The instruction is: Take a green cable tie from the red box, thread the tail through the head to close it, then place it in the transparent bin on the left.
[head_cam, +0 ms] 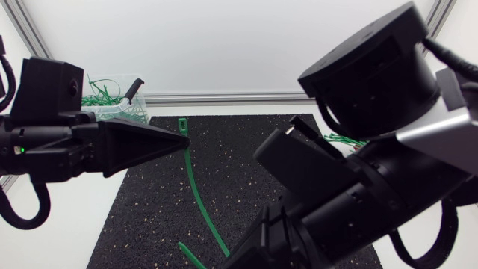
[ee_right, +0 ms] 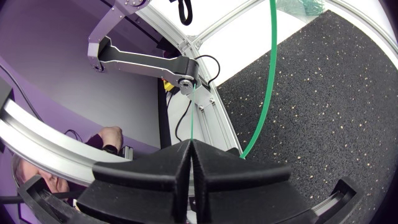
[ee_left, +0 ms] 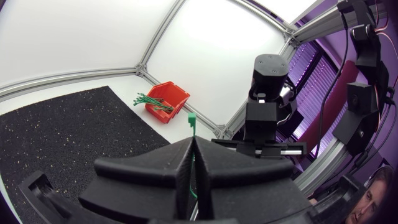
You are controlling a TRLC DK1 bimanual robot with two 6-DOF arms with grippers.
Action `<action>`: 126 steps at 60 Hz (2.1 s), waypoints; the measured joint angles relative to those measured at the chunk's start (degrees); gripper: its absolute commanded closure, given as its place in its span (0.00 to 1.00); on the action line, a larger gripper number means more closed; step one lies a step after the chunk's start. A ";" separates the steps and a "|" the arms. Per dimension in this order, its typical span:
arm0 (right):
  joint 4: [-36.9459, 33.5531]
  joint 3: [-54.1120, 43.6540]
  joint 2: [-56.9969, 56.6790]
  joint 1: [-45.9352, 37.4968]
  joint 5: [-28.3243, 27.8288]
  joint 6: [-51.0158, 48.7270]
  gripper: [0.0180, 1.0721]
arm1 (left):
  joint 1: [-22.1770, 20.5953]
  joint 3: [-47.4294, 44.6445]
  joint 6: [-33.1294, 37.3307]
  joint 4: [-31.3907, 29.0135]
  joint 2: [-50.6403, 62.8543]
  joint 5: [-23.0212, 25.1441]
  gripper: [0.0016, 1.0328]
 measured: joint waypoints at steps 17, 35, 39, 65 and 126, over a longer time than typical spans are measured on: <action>-6.40 9.05 1.75 -0.90 -5.05 7.41 0.95 | -2.56 -2.97 -2.67 5.73 -1.42 -1.03 0.97; -7.61 17.42 5.88 -5.99 -8.22 12.22 0.95 | -2.56 -3.74 -5.92 7.43 -2.34 -1.25 0.97; -7.82 19.32 7.41 -6.91 -10.91 14.10 0.95 | -2.25 -3.74 -6.82 7.56 -2.12 -1.22 0.97; -11.89 24.52 13.99 -12.94 -17.92 26.62 0.95 | 0.66 -3.74 -11.65 10.10 0.33 -1.20 0.97; -11.21 26.29 18.51 -19.12 -22.60 33.77 0.95 | 0.02 -5.77 -15.74 15.28 -2.43 -3.58 0.97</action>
